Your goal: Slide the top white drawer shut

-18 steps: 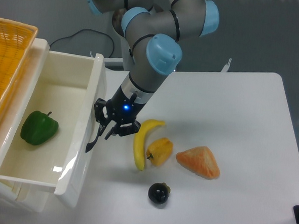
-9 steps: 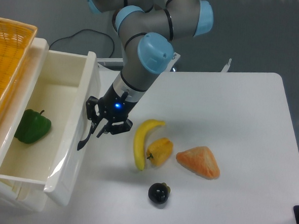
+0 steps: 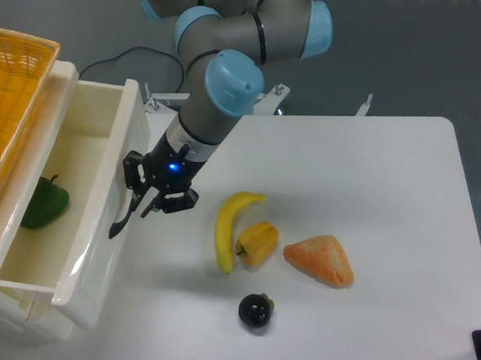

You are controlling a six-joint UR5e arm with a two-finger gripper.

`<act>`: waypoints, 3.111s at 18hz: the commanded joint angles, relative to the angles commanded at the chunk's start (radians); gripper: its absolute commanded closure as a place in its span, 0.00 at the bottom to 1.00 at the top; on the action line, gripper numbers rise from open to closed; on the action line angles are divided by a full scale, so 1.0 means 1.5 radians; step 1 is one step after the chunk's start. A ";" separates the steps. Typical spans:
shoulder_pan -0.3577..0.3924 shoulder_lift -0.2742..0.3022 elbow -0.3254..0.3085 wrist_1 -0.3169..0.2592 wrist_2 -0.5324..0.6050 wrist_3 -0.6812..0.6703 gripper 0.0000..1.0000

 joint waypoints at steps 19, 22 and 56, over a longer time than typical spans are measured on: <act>-0.068 0.001 0.000 0.001 -0.004 -0.019 0.74; -0.069 0.001 0.000 0.002 -0.005 -0.019 0.74; 0.341 -0.103 0.083 0.004 0.229 0.366 0.00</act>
